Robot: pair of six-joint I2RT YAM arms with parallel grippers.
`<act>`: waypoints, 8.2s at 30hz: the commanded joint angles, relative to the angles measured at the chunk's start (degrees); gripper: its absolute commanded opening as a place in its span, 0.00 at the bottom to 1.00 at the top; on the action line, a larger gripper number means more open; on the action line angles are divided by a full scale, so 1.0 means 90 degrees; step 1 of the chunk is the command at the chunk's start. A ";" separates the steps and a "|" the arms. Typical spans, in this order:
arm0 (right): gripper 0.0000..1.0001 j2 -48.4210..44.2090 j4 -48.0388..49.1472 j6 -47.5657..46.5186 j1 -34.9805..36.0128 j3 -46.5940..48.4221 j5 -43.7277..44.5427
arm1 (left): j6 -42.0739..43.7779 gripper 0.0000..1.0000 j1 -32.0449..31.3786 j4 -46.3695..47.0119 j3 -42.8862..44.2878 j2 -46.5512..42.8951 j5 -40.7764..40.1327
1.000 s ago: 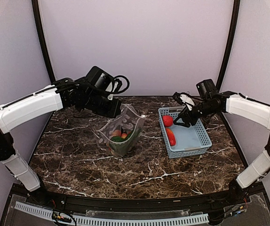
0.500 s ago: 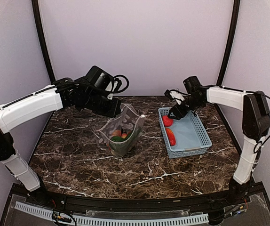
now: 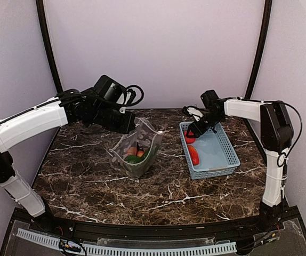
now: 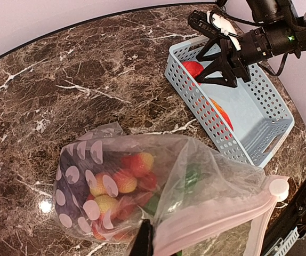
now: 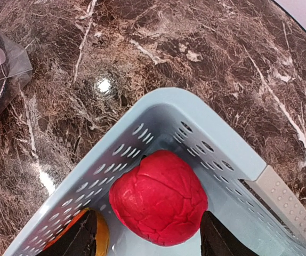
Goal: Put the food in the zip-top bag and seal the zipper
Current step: Pick up the fake fruit from the bin, then place the fake fruit in the zipper food storage bag, then adjust the zipper food storage bag at the center of the board, then pick up the fake fruit from the bin, then place the fake fruit in the zipper food storage bag.
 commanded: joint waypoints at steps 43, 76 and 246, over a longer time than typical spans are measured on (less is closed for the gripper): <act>0.38 -0.1309 -0.0569 0.0126 -0.0112 -0.0441 0.0008 | -0.0323 0.01 0.0048 0.0377 -0.0478 -0.0156 0.0462; 0.38 -0.2484 -0.1563 -0.0980 0.3529 0.0759 -0.1523 | -0.0708 0.01 0.0045 0.0942 -0.0613 -0.0351 0.1137; 0.44 -0.3084 -0.0844 -0.2317 0.4029 0.0434 -0.1041 | -0.0160 0.01 0.0167 0.0157 0.0067 0.0094 0.1563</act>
